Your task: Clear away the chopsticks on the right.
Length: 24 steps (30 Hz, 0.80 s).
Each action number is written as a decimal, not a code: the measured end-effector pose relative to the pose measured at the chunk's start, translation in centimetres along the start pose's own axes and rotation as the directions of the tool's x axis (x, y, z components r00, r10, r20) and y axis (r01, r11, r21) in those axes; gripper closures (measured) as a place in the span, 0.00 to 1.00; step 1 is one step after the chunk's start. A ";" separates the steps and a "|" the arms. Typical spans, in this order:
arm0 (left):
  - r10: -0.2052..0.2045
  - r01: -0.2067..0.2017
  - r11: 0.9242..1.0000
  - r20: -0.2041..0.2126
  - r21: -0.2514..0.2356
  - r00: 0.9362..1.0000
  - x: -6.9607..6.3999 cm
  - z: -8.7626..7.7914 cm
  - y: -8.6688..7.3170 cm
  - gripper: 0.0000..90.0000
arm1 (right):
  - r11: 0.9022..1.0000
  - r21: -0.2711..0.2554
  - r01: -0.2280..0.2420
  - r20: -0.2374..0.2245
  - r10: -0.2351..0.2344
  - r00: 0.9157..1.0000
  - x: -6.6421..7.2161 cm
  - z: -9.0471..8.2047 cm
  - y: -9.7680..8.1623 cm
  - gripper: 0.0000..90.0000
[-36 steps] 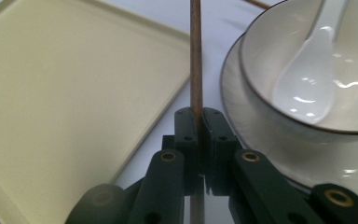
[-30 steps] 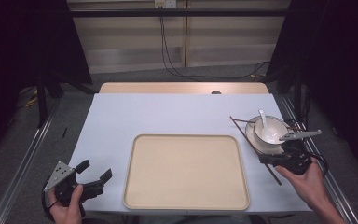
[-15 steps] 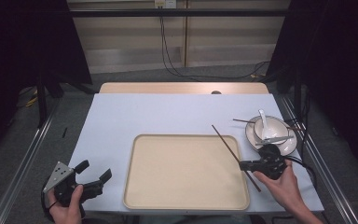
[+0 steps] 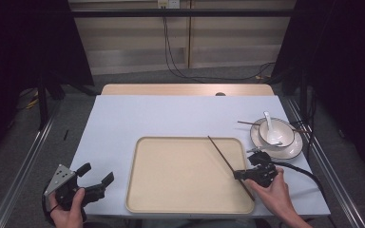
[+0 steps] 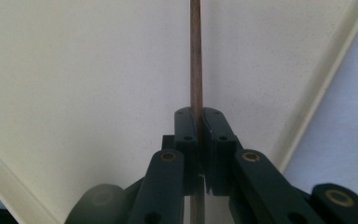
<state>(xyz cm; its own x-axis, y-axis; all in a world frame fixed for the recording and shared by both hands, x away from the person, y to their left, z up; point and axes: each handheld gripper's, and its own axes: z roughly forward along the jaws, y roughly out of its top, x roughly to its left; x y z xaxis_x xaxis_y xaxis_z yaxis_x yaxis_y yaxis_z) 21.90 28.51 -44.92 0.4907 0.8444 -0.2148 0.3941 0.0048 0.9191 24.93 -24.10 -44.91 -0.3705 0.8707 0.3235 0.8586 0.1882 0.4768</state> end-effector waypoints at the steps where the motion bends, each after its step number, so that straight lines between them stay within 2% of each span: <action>1: 0.002 -0.002 1.000 -0.002 0.002 1.000 0.0 0.0 0.0 0.03 | 1.000 -0.009 -0.002 -0.012 0.002 1.000 0.0 0.1 0.0 0.95; 6: 0.001 -0.001 1.000 0.001 0.001 1.000 0.0 0.0 0.0 0.03 | 1.000 0.021 -0.011 -0.028 0.012 1.000 0.4 1.0 -0.3 0.95; 8: 0.001 -0.001 1.000 -0.001 0.000 1.000 0.0 0.0 0.0 0.03 | 0.999 0.036 -0.011 -0.008 0.012 1.000 0.5 1.3 -0.4 0.95; 9: -0.002 0.002 1.000 -0.001 -0.002 1.000 0.0 0.0 0.0 0.03 | 1.000 0.025 0.004 -0.012 -0.003 1.000 0.3 1.3 -0.4 0.95; 11: -0.004 0.004 1.000 0.000 -0.001 1.000 0.1 0.0 0.0 0.03 | 1.000 0.031 -0.001 -0.002 0.001 1.000 0.4 1.3 -0.4 0.95; 15: -0.003 0.003 1.000 -0.003 -0.002 1.000 0.1 0.0 0.0 0.03 | 1.000 0.017 0.009 -0.020 -0.009 1.000 0.5 1.4 -0.6 0.94; 24: -0.015 0.015 1.000 -0.012 -0.027 1.000 0.0 0.1 -0.1 0.03 | 1.000 -0.003 0.018 -0.035 -0.018 0.999 0.5 1.3 -0.6 0.76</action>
<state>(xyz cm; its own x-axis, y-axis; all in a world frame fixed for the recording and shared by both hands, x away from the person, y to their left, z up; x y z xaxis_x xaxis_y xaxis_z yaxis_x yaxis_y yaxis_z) 21.92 28.50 -45.04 0.4755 0.8505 -0.2246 0.3800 0.0317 0.9244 24.65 -23.23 -46.11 -0.3980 0.8507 0.3434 0.8510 0.2025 0.4846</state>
